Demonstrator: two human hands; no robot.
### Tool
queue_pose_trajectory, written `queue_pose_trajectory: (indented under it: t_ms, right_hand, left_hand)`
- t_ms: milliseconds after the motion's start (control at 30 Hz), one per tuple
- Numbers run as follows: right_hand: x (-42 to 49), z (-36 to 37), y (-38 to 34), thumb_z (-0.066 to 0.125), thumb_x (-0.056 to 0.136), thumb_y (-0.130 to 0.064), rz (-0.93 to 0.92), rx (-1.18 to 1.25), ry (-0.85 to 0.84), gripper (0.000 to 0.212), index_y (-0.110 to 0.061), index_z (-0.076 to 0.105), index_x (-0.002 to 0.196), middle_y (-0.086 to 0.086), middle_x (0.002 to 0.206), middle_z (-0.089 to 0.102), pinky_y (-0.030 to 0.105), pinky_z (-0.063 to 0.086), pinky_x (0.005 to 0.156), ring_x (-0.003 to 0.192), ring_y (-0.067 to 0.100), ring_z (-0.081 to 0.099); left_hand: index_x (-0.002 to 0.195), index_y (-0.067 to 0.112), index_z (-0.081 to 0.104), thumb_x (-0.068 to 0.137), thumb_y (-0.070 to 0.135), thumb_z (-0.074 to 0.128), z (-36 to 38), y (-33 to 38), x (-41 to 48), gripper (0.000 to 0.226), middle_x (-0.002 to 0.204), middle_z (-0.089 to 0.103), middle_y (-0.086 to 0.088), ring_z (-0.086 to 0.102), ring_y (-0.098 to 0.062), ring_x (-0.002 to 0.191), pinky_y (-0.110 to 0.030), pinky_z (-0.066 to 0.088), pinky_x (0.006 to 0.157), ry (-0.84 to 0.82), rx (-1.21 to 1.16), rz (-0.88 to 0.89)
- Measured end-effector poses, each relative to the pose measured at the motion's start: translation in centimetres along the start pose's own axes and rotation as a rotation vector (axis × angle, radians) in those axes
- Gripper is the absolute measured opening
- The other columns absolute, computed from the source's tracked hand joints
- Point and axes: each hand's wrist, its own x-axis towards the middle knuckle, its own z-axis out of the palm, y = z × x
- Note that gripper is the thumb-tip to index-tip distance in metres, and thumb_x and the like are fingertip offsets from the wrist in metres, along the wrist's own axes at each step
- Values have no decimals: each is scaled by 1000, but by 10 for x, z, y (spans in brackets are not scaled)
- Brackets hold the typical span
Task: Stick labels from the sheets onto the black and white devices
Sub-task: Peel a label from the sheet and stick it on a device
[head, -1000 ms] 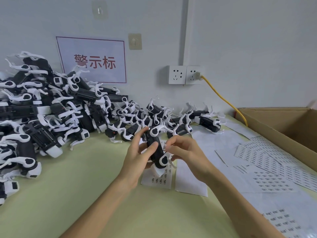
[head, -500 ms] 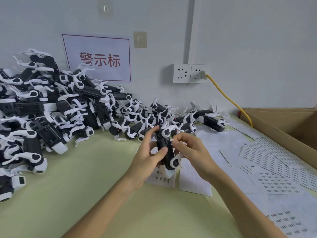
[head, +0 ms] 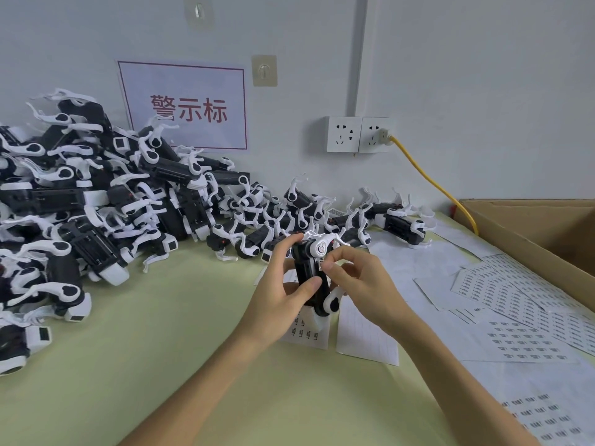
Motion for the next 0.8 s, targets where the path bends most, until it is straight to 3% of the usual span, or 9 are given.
queue_pose_trajectory:
  t_ms: [133,300,433,600,800]
  right_hand:
    - [0,0,0,64,100,-21,9,-23,11,14,-13,66,88,-16,69,63,49,55,75,77,38,63]
    - [0,0,1,65,100,-19,7,-30,24,14,-14,65,87,-17,71,64,44,54,73,70,25,63]
    - [0,0,1,65,100,-20,-4,-37,25,14,-15,65,87,-17,72,64,42,54,73,75,34,66]
    - [0,1,2,65,99,-22,-15,-58,36,14,-18,65,86,-12,82,67,42,54,73,76,30,67]
    - [1,3,3,66,98,-22,-29,-82,52,17,-24,64,82,-14,82,68,33,53,71,76,26,66]
  left_hand:
    - [142,51,41,97,17,70,0,0,0,63,120,66,-4,73,-14,79,-26,56,84,-8,32,-4]
    - [141,51,40,97,17,70,1,1,-2,63,118,65,-1,74,-15,88,-24,55,83,-4,54,15]
    - [141,48,42,97,14,70,1,1,-2,63,117,65,0,75,-17,86,-19,54,79,2,41,33]
    - [139,50,43,96,11,70,2,1,-3,64,108,68,16,73,-11,94,-15,53,77,-1,41,46]
    - [141,46,42,96,7,69,4,3,-4,65,106,65,33,75,-11,85,-16,55,75,5,47,66]
